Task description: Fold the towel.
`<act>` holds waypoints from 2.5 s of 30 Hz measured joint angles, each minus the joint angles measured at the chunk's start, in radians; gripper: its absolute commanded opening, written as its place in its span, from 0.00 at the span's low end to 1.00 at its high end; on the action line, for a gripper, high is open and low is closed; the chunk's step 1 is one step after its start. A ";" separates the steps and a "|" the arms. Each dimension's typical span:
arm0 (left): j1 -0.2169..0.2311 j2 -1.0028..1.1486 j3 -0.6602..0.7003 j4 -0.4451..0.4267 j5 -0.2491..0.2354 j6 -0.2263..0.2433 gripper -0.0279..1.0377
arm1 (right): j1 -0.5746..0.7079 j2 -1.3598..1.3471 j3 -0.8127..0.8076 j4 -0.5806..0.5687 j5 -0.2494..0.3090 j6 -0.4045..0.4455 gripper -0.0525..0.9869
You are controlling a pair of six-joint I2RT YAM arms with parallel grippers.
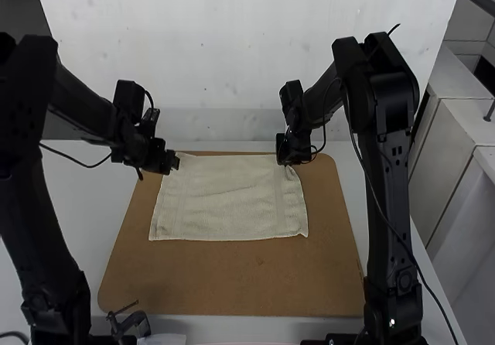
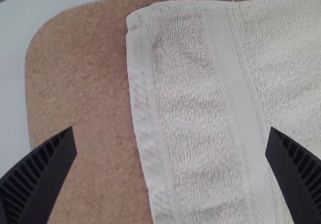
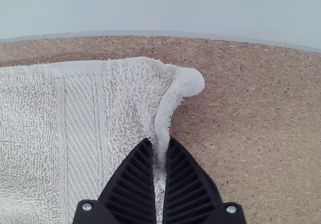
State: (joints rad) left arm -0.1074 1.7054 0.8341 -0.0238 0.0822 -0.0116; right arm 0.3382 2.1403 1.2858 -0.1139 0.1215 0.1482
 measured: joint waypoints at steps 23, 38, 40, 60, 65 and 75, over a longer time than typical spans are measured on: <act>-0.016 0.392 0.337 -0.013 -0.076 -0.077 0.09 | 0.001 0.002 0.000 0.002 0.003 -0.002 0.07; -0.034 0.338 0.348 -0.149 -0.009 -0.122 0.04 | 0.002 0.002 0.000 0.016 0.004 -0.002 0.07; -0.046 0.309 0.341 -0.162 -0.003 -0.129 0.04 | 0.002 0.002 0.000 0.023 0.004 -0.002 0.07; -0.092 0.043 0.327 -0.173 -0.003 -0.181 0.04 | -0.007 -0.245 -0.158 0.270 0.026 0.002 0.07; -0.116 0.017 0.293 -0.166 -0.020 -0.181 0.04 | -0.019 -0.284 -0.192 0.285 0.022 0.002 0.07; -0.112 -0.084 0.198 -0.150 -0.056 -0.180 0.04 | -0.033 -0.318 -0.286 0.285 -0.005 -0.019 0.07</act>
State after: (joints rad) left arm -0.2192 1.6215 1.0317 -0.1738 0.0261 -0.1913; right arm 0.3050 1.8221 0.9997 0.1711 0.1169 0.1287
